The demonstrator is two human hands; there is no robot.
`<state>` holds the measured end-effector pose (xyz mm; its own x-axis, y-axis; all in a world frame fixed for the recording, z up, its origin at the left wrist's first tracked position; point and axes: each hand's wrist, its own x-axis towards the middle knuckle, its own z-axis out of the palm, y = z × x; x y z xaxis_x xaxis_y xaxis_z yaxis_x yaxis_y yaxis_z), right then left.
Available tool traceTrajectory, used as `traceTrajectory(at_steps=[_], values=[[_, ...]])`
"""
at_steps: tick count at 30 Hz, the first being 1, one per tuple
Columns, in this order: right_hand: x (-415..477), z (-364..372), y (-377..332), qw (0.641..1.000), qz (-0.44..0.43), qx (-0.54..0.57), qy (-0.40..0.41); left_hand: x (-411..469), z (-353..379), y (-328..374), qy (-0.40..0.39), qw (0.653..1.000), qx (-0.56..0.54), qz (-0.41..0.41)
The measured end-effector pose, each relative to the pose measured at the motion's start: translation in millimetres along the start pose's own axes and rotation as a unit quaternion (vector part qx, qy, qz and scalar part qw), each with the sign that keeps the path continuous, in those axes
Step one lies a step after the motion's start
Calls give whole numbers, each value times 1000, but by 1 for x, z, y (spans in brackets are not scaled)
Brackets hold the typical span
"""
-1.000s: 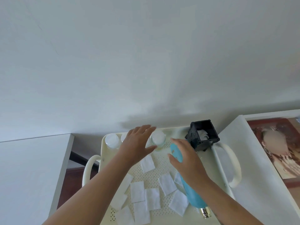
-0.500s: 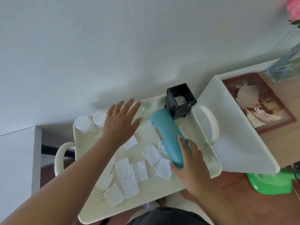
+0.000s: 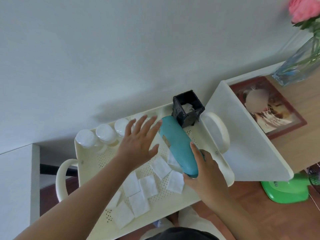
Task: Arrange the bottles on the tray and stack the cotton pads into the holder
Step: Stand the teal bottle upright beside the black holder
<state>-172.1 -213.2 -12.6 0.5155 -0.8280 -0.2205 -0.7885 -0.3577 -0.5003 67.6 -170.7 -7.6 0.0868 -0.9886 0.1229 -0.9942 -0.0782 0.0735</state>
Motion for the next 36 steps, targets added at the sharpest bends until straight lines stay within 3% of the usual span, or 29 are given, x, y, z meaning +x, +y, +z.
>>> traceTrajectory(at_steps=[3,5,12,24,29,36], values=[[5,-11,-7,1000,-2,-18,13,0,10,19,-55,995,-16,82],[9,-17,-10,1000,-4,-17,12,2,18,24,-85,991,-38,93],[7,-24,-18,1000,-4,13,7,17,23,29,-47,990,-106,84],[26,-64,-60,984,-126,75,101,24,-6,12,44,969,-245,-1],[50,-76,-74,974,-136,133,125,30,-23,6,28,953,-300,-34],[90,-94,-85,969,-157,181,64,49,-36,-7,3,927,-364,-95]])
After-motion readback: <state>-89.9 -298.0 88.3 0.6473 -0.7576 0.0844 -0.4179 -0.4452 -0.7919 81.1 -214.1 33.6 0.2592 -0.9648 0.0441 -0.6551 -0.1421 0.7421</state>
